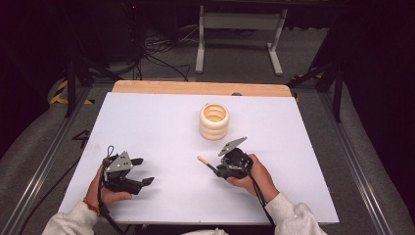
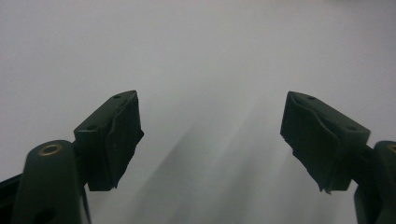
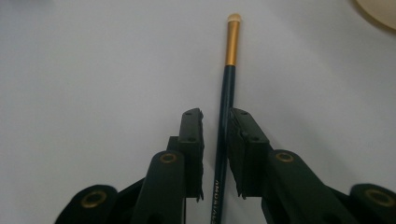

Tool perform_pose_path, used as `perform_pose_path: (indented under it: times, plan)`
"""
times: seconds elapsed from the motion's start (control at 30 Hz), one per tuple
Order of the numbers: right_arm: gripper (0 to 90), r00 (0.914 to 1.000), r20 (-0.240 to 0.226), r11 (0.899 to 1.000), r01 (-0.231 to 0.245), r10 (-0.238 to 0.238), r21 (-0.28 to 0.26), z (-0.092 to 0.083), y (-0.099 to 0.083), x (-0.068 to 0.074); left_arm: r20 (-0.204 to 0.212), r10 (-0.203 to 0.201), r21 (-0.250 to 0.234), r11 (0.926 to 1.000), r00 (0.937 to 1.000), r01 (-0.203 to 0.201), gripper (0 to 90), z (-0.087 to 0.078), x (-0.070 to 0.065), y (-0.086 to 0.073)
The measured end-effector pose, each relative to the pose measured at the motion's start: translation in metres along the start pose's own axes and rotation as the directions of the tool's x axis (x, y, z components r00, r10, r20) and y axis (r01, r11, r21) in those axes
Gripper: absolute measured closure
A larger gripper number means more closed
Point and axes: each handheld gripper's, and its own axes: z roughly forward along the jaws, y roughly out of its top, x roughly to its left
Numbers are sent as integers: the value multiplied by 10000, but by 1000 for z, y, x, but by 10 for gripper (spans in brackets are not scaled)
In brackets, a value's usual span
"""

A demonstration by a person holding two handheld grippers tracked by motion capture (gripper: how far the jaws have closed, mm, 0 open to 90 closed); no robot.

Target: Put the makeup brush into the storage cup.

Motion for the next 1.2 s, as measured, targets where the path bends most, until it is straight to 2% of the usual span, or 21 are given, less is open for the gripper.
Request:
perform_pose_path:
  times: [0.07,0.2,0.37,0.57,0.6,0.63,0.67,0.7,0.73,0.77,0.8,0.87,0.9,0.97,1.0,1.13,1.2]
  plan:
    - [753,9999,108,9994,29,-33,334,3,6,0,4,30,-2,10000,10000,-30,209,-1,0,0]
    - [750,10000,-42,9966,26,-22,820,10,14,0,11,50,-3,10000,10000,-50,209,-1,1,0]
    - [732,9998,156,9896,107,-131,1437,19,24,-3,44,83,31,10000,10000,-83,204,-1,1,-1]
    - [746,9998,16,9786,167,-174,2050,22,33,-4,87,43,69,10000,10000,-44,201,0,1,-1]
    - [764,9992,39,9669,365,-388,2524,24,39,-4,98,63,90,9999,9999,-64,202,1,0,-1]
    - [764,9992,39,9669,365,-388,2524,24,39,-4,98,63,90,9999,9999,-64,201,1,0,-1]
    - [774,9977,181,9538,570,-652,2949,27,44,-1,106,74,84,9999,9999,-75,201,0,1,-1]
    - [777,9969,203,9484,666,-767,3099,27,46,0,108,62,83,9999,9999,-63,201,0,1,-1]
    - [780,9967,173,9444,700,-798,3214,28,47,0,102,69,89,9999,9999,-70,201,0,1,-1]
    - [780,9967,173,9444,700,-798,3214,28,47,0,102,69,89,9999,9999,-70,201,0,1,-1]
    - [789,9961,197,9381,746,-864,3382,29,50,0,118,19,102,9999,9999,-21,201,0,1,-1]
    - [800,9957,180,9327,786,-906,3520,30,52,0,131,74,125,9999,9999,-76,200,0,1,-2]
    - [831,9955,207,9320,789,-921,3537,30,52,0,126,51,137,9999,9999,-52,200,1,1,-2]
    - [834,9954,223,9314,791,-930,3554,30,52,-1,113,28,121,9999,9999,-30,201,0,1,-2]
    - [835,9959,182,9348,773,-892,3467,29,51,-2,105,24,127,9999,9999,-25,200,0,1,-2]
    - [836,9934,231,9367,985,-1127,3359,28,49,0,116,74,165,9998,9999,-76,201,1,0,-1]
    - [836,9938,196,9401,968,-1092,3268,28,48,0,140,56,127,9999,9999,-58,201,1,0,-1]
